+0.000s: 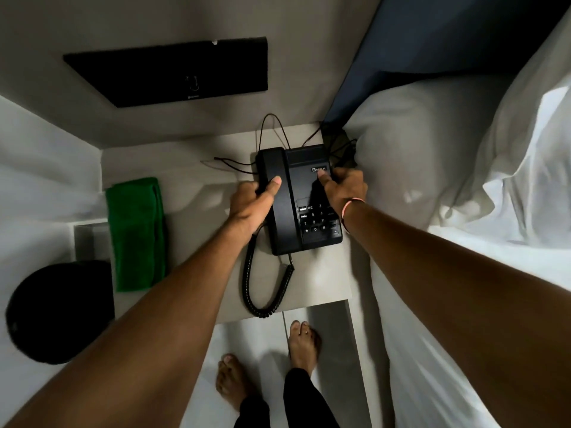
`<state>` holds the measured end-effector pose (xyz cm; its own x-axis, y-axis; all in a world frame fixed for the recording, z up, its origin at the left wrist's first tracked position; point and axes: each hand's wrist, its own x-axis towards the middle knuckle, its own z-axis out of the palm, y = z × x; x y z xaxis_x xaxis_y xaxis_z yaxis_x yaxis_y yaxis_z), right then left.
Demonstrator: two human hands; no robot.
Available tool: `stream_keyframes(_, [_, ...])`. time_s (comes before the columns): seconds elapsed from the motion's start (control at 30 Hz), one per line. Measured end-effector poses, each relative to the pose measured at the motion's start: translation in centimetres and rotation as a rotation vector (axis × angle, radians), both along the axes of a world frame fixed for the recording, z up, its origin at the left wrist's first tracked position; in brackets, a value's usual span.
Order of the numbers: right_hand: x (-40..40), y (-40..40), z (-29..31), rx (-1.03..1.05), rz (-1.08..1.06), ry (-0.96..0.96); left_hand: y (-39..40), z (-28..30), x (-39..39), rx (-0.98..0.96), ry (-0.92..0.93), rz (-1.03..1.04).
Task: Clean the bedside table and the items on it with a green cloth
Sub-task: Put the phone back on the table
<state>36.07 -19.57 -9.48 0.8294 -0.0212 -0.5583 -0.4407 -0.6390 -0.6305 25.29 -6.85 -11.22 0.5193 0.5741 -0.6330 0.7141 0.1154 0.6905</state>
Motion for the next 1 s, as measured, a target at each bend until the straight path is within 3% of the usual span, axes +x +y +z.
stream_keyframes(0.63, [0.2,-0.3,0.1,-0.027,0.008,-0.018,-0.4,0.8,1.4,0.119,0.019,-0.050])
stream_keyframes(0.9, [0.1,-0.2,0.2,-0.056,0.097,-0.016,-0.5,1.0,0.7,0.059,0.006,-0.034])
stream_keyframes(1.0, [-0.6,-0.1,0.8,-0.082,0.172,-0.089,0.1,1.4,-0.6,0.196,-0.043,-0.009])
